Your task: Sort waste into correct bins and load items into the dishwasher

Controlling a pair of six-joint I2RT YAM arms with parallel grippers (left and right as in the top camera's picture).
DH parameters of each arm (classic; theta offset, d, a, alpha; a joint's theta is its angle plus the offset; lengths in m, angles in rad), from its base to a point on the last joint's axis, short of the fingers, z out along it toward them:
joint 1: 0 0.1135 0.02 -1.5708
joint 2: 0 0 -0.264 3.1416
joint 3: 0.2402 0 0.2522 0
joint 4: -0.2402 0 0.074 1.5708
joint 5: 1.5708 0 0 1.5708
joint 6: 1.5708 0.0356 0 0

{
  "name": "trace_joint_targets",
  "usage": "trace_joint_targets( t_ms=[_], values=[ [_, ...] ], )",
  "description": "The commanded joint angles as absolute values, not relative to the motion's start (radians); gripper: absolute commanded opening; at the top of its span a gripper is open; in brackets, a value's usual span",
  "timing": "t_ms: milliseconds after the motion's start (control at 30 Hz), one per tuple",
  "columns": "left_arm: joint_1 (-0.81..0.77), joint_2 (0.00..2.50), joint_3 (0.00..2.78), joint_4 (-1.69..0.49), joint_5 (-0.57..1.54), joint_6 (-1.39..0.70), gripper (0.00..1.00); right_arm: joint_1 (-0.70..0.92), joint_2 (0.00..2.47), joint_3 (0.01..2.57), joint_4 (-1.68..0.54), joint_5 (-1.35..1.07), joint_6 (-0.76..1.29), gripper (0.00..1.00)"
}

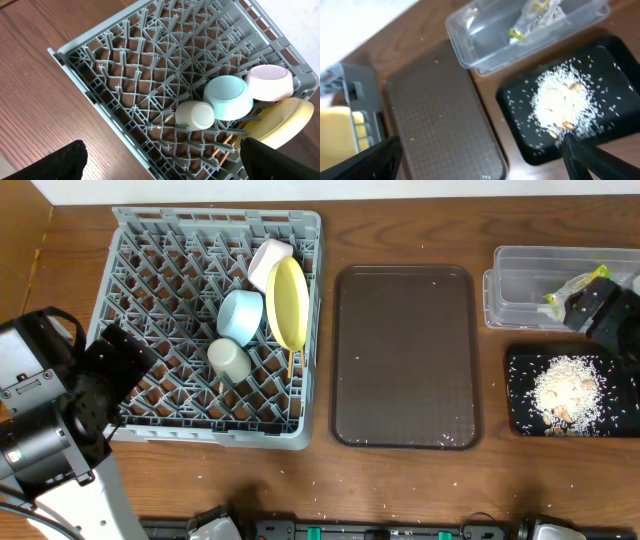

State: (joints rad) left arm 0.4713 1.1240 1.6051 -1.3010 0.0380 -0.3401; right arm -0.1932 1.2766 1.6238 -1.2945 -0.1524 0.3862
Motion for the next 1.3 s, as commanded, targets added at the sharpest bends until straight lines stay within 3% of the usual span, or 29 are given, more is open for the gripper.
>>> trace_joint_targets(
  t_ms=[0,100,233,567,1267],
  values=[
    [0.476,1.123,1.612,-1.301,0.029,-0.335,0.99,-0.171,1.293,1.598,-1.307,-0.263,0.24,0.99],
    [0.476,1.123,1.612,-1.301,0.029,-0.335,0.99,-0.118,1.298,1.552,-1.295,-0.385,0.123,0.99],
    [0.476,1.123,1.612,-1.301,0.029,-0.335,0.99,-0.047,1.299,1.476,-1.261,-0.386,0.122,0.99],
    [0.476,1.123,1.612,-1.301,0.029,-0.335,0.99,0.144,1.303,1.205,-1.047,-0.386,0.258,0.99],
    [0.476,1.123,1.612,-1.301,0.029,-0.335,0.99,0.167,1.304,1.187,-0.944,-0.37,0.34,0.99]
  ],
)
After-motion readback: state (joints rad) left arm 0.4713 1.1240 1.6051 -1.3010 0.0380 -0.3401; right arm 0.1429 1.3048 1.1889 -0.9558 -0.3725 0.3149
